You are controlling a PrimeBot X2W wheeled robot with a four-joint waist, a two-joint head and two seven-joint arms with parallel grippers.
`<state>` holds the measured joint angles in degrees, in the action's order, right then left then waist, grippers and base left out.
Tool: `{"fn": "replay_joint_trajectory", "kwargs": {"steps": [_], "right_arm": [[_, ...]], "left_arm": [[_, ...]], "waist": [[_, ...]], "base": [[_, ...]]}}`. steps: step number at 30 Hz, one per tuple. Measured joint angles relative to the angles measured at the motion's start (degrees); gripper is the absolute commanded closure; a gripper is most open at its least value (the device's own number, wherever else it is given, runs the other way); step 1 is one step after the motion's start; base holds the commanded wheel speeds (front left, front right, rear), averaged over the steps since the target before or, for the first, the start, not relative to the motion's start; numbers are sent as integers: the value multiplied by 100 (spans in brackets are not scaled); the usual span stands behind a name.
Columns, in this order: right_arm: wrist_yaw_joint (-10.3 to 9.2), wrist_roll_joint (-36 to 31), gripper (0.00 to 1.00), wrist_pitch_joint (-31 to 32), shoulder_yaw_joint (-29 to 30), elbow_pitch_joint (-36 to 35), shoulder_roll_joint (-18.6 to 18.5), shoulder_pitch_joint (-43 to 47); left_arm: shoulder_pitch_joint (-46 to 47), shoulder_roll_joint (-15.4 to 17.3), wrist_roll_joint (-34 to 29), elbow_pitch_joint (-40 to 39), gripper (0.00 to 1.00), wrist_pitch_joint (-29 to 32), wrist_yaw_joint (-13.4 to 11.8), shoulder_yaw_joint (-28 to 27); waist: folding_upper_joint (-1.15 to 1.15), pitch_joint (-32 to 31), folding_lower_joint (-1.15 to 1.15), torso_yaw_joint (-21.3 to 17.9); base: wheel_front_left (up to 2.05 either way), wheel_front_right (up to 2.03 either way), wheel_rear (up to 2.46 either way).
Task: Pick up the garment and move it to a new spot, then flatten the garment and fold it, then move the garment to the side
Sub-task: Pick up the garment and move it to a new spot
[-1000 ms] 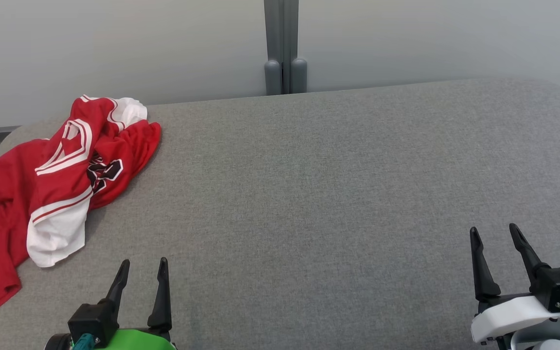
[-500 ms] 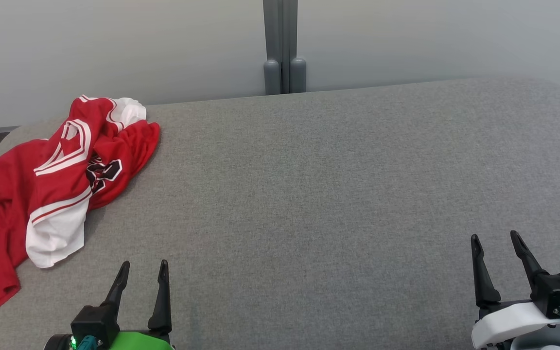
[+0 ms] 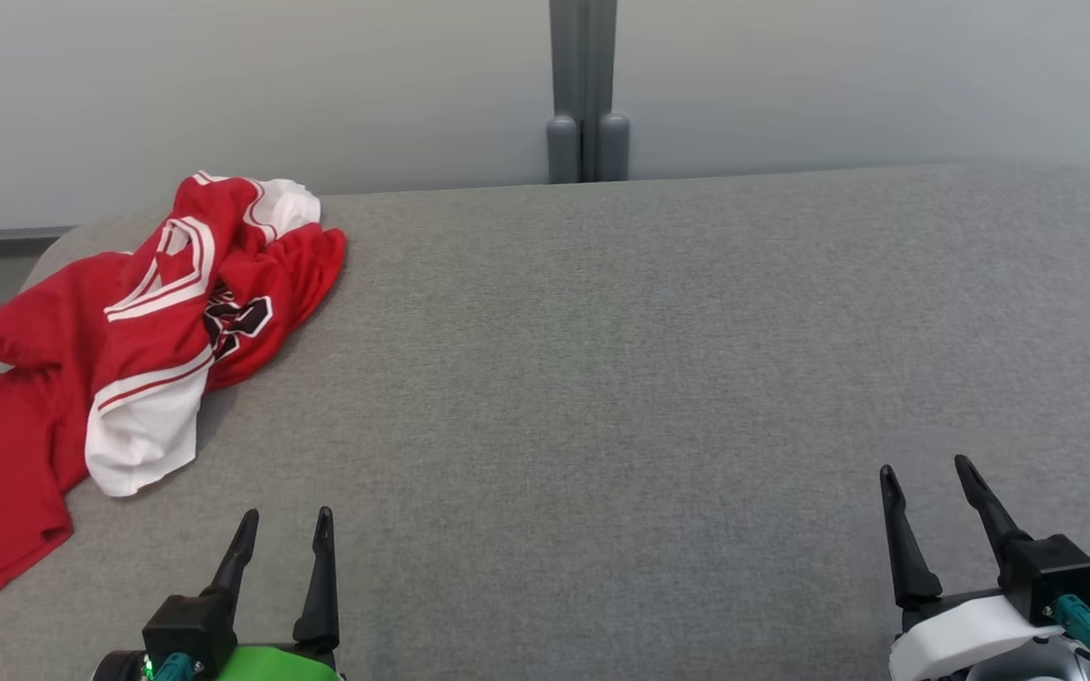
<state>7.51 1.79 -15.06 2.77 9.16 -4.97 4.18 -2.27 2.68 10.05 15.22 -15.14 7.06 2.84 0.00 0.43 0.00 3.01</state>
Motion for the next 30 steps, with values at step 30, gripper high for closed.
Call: {"fn": "replay_joint_trajectory", "kwargs": {"steps": [30], "right_arm": [[1, 46, 0, 0, -937, 63, -323, -1076]], "left_arm": [[1855, 51, 630, 1090, 0, 99, 25, 24]], "waist": [[0, 679, 0, 1420]], "base": [[0, 0, 0]]}}
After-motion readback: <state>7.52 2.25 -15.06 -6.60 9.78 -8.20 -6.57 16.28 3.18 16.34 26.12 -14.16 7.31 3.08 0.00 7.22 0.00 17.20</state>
